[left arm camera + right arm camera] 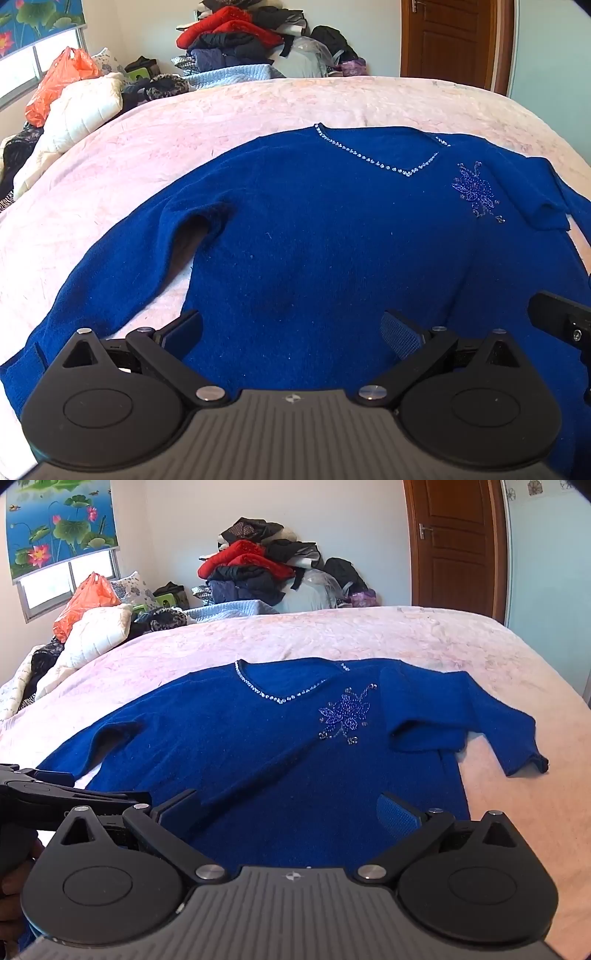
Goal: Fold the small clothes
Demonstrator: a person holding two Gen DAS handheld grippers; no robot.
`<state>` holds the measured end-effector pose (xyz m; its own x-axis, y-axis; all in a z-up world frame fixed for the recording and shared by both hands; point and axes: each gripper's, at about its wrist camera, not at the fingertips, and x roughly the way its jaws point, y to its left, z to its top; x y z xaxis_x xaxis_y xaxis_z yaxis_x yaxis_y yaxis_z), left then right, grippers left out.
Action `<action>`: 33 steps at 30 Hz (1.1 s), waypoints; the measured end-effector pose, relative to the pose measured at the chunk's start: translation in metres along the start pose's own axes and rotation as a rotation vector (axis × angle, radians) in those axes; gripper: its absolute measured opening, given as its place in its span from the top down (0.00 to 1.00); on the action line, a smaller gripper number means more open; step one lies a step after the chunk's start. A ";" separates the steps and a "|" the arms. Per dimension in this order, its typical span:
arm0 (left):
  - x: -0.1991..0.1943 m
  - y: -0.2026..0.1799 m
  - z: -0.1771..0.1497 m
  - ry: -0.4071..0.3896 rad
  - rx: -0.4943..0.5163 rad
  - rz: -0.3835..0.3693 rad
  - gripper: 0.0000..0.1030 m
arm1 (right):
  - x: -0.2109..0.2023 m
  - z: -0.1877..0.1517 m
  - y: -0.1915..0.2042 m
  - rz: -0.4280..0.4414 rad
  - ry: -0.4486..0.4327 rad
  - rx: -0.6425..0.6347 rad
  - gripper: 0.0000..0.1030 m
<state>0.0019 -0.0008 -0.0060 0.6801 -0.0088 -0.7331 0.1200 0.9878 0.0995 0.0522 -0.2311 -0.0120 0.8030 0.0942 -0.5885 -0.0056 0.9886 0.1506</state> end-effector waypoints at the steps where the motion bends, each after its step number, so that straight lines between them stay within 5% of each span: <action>1: 0.000 0.000 0.000 0.000 0.001 0.000 0.00 | 0.000 0.000 -0.001 0.001 0.003 0.005 0.00; 33: 0.008 -0.005 -0.003 0.028 0.018 -0.015 0.00 | -0.007 -0.007 -0.004 -0.027 -0.063 0.041 0.00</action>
<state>0.0050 -0.0055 -0.0142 0.6579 -0.0192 -0.7529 0.1431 0.9846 0.1000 0.0424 -0.2347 -0.0138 0.8385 0.0586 -0.5417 0.0398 0.9850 0.1681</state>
